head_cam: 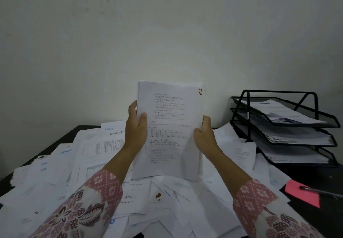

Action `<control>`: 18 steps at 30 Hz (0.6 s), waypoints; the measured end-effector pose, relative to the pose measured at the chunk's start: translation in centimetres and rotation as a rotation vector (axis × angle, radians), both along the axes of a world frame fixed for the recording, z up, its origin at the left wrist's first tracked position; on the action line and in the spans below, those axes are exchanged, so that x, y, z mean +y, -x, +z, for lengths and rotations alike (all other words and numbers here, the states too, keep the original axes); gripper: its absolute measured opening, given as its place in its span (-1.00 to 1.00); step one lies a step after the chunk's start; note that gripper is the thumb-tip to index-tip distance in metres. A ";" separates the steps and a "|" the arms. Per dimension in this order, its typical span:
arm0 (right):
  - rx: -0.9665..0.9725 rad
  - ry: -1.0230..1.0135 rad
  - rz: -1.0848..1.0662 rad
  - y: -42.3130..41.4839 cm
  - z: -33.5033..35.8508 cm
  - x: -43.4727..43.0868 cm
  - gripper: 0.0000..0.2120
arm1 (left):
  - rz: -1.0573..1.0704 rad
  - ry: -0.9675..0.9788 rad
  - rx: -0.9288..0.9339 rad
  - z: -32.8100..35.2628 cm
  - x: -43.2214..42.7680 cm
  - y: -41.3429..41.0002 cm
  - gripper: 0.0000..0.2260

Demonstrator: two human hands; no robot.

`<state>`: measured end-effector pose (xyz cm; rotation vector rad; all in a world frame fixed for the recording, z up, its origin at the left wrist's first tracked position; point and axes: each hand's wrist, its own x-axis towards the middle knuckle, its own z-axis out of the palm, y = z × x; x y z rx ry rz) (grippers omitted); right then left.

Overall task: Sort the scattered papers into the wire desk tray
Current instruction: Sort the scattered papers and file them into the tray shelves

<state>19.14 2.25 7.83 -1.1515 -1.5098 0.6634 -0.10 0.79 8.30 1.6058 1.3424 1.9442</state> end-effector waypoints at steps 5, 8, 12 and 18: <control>0.083 -0.039 -0.016 -0.4 0.7 0.1 -0.70 | -0.047 -0.012 -0.029 0.5 -0.2 -0.6 -0.61; 0.002 0.035 0.005 -0.6 0.4 -0.1 -0.72 | -0.020 0.076 0.020 0.4 0.0 -1.1 -0.62; -0.078 0.026 -0.066 -2.0 1.0 0.0 -0.86 | 0.031 0.070 0.045 1.1 0.2 -2.2 -0.66; 0.070 0.033 -0.169 -6.6 3.8 -0.1 -0.80 | -0.140 0.259 0.046 0.8 1.0 -4.2 -0.64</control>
